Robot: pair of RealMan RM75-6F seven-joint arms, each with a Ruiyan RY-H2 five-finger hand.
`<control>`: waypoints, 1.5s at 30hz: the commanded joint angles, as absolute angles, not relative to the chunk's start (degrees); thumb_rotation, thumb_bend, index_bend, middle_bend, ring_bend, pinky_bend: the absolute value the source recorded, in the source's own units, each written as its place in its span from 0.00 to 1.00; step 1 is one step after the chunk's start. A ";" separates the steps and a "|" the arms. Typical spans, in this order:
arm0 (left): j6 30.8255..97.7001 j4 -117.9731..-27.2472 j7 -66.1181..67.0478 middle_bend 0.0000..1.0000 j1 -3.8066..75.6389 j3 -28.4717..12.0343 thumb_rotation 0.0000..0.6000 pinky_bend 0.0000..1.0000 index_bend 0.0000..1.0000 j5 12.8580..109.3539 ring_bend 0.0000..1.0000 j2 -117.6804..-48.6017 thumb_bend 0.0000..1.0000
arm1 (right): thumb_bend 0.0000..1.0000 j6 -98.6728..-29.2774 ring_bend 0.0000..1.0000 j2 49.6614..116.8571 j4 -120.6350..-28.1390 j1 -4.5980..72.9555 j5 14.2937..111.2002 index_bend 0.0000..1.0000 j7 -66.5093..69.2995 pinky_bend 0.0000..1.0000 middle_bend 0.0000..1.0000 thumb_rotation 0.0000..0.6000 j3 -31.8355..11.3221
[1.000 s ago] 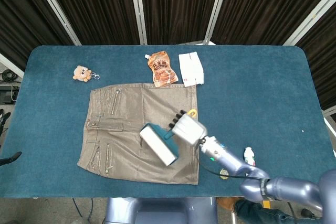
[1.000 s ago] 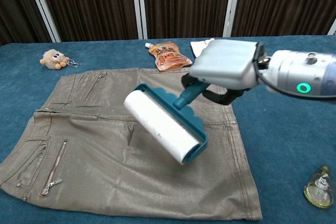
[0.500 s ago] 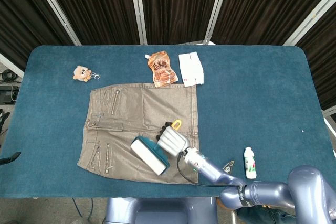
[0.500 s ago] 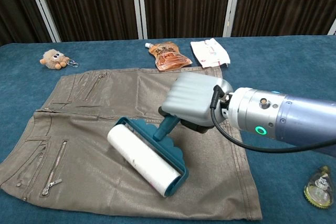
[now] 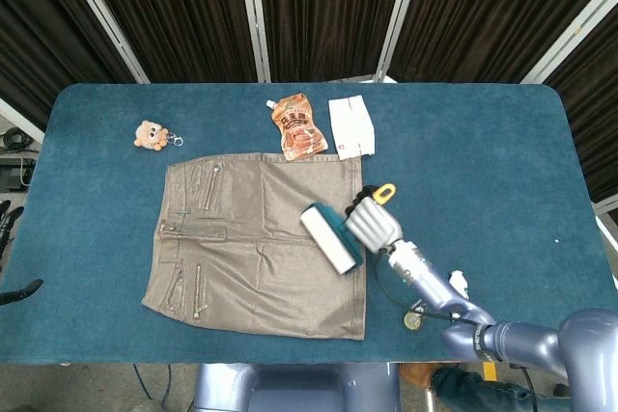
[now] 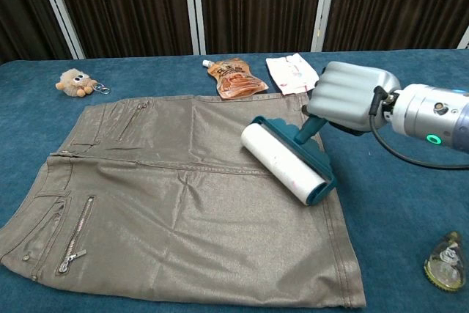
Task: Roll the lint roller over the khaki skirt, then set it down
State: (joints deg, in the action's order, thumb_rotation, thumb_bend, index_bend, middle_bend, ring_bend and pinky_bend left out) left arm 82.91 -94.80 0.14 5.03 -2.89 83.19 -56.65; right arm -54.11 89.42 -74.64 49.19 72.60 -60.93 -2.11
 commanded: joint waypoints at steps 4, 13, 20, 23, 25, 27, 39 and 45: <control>82.60 -94.98 0.54 0.00 5.29 -2.84 1.00 0.00 0.00 83.32 0.00 -56.78 0.04 | 0.91 -53.93 0.39 88.76 -75.79 49.04 73.35 0.49 -60.14 0.40 0.50 1.00 -1.56; 82.54 -94.78 0.66 0.00 5.40 -2.86 1.00 0.00 0.00 83.18 0.00 -56.88 0.04 | 0.91 -52.68 0.39 91.68 -83.74 50.37 73.53 0.50 -61.52 0.40 0.50 1.00 -1.84; 82.67 -94.49 -0.13 0.00 5.21 -3.00 1.00 0.00 0.00 82.66 0.00 -56.68 0.04 | 0.91 -51.63 0.39 96.81 -86.88 52.56 72.75 0.50 -67.40 0.40 0.50 1.00 -2.13; 82.56 -94.26 -0.35 0.00 5.22 -2.99 1.00 0.00 0.00 82.57 0.00 -56.60 0.04 | 0.91 -51.70 0.39 98.46 -87.14 53.13 71.60 0.50 -69.42 0.40 0.50 1.00 -2.64; 82.42 -94.08 -0.66 0.00 5.22 -3.02 1.00 0.00 0.00 82.34 0.00 -56.54 0.04 | 0.91 -51.77 0.39 99.56 -87.15 53.62 70.79 0.50 -70.96 0.40 0.50 1.00 -3.00; 82.44 -93.90 -1.07 0.00 5.18 -3.13 1.00 0.00 0.00 82.13 0.00 -56.43 0.04 | 0.91 -52.00 0.39 100.36 -87.02 53.86 69.63 0.50 -72.26 0.40 0.50 1.00 -3.22; 83.16 -94.13 -1.69 0.00 4.87 -2.98 1.00 0.00 0.00 82.77 0.00 -56.09 0.04 | 0.91 -54.47 0.40 93.25 -82.90 51.28 67.04 0.50 -70.43 0.40 0.51 1.00 -0.99; 83.24 -94.83 -0.92 0.00 4.98 -2.76 1.00 0.00 0.00 83.45 0.00 -56.13 0.04 | 0.91 -54.90 0.40 88.70 -79.39 49.34 67.35 0.50 -66.63 0.40 0.50 1.00 0.58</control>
State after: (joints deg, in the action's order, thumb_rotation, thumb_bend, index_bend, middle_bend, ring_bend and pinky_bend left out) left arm 83.22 -94.77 -0.98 4.96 -2.80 83.39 -56.11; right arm -54.68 89.54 -80.35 50.01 67.29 -67.50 0.03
